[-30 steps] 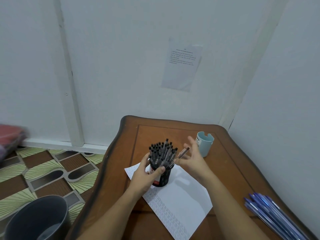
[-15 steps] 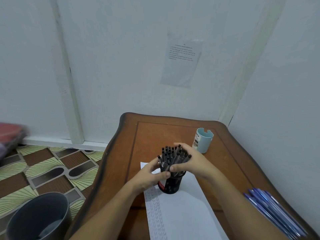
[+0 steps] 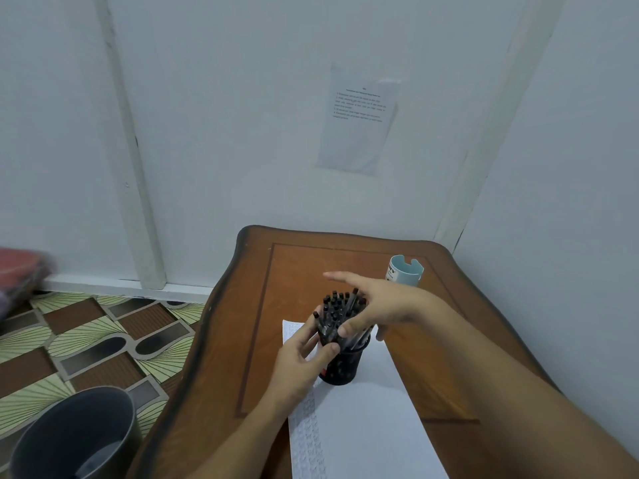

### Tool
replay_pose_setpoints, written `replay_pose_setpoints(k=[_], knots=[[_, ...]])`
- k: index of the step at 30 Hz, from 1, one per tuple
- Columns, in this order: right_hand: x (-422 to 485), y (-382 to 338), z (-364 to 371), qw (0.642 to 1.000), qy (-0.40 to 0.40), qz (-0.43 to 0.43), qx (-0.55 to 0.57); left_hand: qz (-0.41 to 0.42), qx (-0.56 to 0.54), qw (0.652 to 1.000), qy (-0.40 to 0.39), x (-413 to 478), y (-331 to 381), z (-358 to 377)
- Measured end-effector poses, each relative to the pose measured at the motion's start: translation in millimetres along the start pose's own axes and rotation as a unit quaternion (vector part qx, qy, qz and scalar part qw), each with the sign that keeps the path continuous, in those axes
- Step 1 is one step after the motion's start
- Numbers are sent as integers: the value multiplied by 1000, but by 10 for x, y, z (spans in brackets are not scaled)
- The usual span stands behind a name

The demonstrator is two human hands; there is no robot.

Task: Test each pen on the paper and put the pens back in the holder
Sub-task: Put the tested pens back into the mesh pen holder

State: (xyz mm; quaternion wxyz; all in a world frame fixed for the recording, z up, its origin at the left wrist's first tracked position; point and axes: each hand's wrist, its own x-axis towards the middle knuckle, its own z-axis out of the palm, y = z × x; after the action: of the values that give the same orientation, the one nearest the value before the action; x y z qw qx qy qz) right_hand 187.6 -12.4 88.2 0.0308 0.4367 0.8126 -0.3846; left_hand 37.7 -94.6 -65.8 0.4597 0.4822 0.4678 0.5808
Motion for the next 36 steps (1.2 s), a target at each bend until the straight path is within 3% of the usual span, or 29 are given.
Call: replay_pose_setpoints(k=[6, 11, 15, 19, 24, 29, 36], knots=[[138, -59, 59, 994, 23, 0, -105, 8, 15, 1000, -2, -4, 4, 0], [96, -17, -9, 998, 30, 25, -59, 14, 46, 999, 2, -19, 114, 7], [59, 33, -27, 997, -12, 79, -22, 28, 72, 997, -17, -16, 178, -2], [99, 48, -3, 997, 10, 58, -46, 33, 83, 996, -13, -7, 199, -17], [99, 76, -61, 993, -24, 18, -112, 31, 96, 995, -13, -5, 220, -20], [57, 48, -145, 998, -39, 45, 2, 26, 85, 996, -13, -6, 225, -6], [176, -101, -32, 991, -37, 91, -87, 22, 61, 998, -17, 5, 221, -9]])
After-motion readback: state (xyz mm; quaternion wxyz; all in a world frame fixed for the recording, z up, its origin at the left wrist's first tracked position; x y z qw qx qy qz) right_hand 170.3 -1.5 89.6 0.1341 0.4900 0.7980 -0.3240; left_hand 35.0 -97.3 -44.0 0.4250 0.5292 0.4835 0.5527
